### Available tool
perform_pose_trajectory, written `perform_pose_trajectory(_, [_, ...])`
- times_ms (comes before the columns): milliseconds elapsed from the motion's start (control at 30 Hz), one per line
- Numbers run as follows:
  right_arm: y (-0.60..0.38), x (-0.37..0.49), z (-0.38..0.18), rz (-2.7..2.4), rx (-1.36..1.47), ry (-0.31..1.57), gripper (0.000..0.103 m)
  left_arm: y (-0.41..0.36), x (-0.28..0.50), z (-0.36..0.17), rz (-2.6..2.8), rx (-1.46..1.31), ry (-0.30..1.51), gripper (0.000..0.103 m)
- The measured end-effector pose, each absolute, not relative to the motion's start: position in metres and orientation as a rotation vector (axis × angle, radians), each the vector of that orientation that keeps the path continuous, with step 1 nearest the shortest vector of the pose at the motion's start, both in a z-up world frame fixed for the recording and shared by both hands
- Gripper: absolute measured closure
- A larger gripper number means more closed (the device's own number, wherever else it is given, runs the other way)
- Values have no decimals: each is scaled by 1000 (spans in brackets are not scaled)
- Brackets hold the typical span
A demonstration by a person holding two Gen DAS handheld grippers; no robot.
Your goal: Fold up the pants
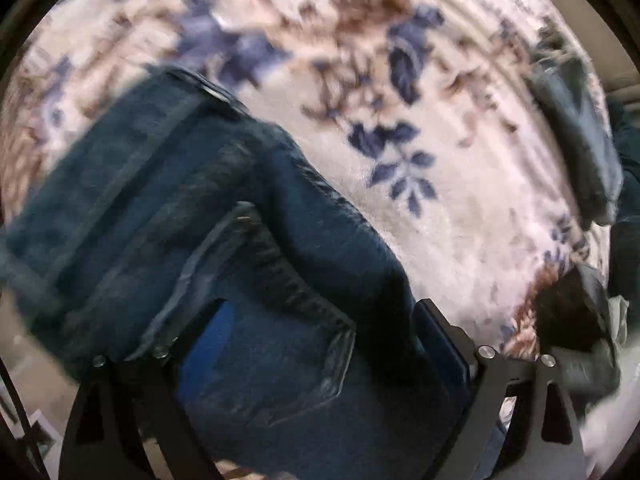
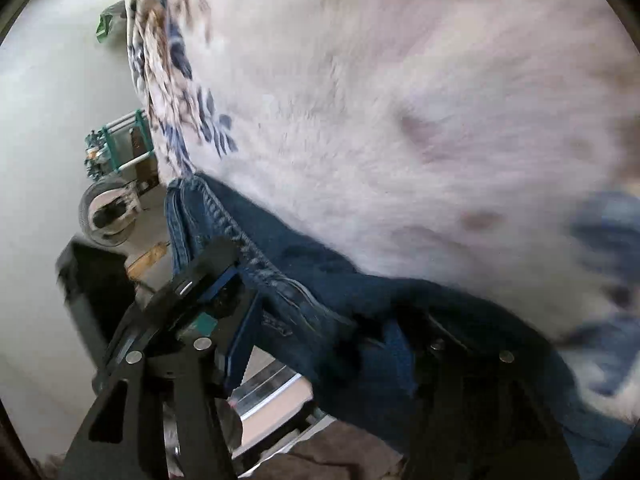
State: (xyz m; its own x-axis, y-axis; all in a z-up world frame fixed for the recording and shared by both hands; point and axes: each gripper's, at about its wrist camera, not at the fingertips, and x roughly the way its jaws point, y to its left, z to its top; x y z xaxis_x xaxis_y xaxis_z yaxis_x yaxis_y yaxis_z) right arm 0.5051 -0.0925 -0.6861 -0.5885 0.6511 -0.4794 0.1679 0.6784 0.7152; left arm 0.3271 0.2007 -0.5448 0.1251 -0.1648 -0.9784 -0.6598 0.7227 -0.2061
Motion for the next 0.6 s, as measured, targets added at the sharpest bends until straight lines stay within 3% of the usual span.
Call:
perform_pose_trajectory(33, [-89, 504, -689, 806, 628, 2132, 43, 199, 318, -536, 413, -681, 1408, 11])
perform_pose_trajectory(100, [-90, 509, -682, 789, 593, 2100, 84, 195, 301, -534, 424, -558, 1405, 11])
perform_pose_trajectory(233, [-113, 535, -671, 710, 688, 2005, 88, 196, 286, -555, 407, -516, 1465, 12])
perform_pose_trajectory(267, [-114, 531, -673, 737, 691, 2036, 87, 198, 286, -556, 412, -523, 1468, 12])
perform_pose_trajectory(333, [-109, 523, -682, 761, 654, 2105, 73, 203, 286, -556, 418, -551, 1462, 12])
perform_pose_trajectory(400, [-98, 516, -690, 795, 588, 2162, 37, 204, 288, -558, 422, -556, 1463, 12])
perform_pose_trajectory(467, [-80, 509, -698, 827, 538, 2188, 37, 204, 288, -559, 421, -542, 1467, 12])
perform_pose_trajectory(533, [-73, 507, -707, 794, 474, 2215, 63, 198, 293, -565, 412, -503, 1484, 12])
perform_pose_trajectory(567, [-78, 510, -707, 783, 475, 2233, 82, 194, 295, -566, 407, -488, 1488, 12])
perform_pose_trajectory(600, [-83, 516, -705, 758, 496, 2236, 88, 194, 294, -570, 399, -476, 1487, 12])
